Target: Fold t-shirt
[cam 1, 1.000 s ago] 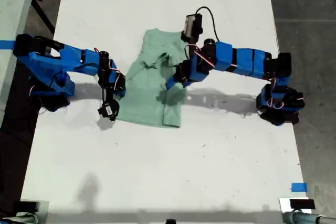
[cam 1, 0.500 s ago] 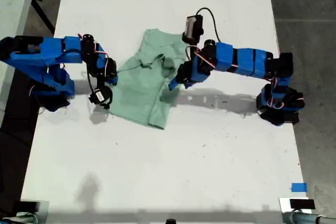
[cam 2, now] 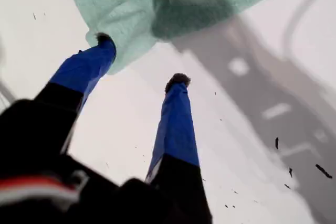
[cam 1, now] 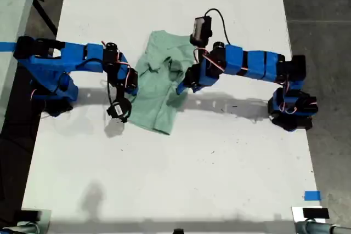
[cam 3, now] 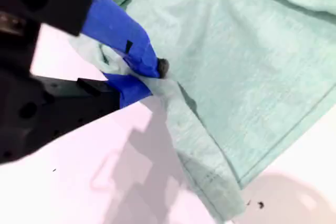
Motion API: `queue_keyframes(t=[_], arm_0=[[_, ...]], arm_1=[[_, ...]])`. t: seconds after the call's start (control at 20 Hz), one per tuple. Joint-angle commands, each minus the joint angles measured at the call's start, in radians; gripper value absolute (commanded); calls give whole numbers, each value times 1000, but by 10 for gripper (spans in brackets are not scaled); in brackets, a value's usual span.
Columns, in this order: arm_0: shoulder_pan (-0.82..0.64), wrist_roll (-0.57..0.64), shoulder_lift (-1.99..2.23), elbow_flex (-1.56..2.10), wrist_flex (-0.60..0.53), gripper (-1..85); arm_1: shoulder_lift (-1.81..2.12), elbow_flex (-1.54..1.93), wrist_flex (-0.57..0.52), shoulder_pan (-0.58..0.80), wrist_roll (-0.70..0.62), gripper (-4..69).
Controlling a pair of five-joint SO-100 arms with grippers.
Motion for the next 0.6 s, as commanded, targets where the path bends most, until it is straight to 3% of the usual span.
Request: queue_keyframes(t=[0.0,0.2,0.3,0.4,0.55], arm_0=[[52,-11,-130,-166,-21,0],[44,5,-431,-419,0,33],[40,69,-575,-692,190,302],[26,144,-606,-950,413,377],[-29,183,-339,-908,525,344]], arm_1=[[89,-2,-20,-15,12,244],[92,9,-20,-21,20,242],[100,26,-20,-25,25,239],[112,52,-25,-26,28,232],[138,109,-38,-26,32,227]])
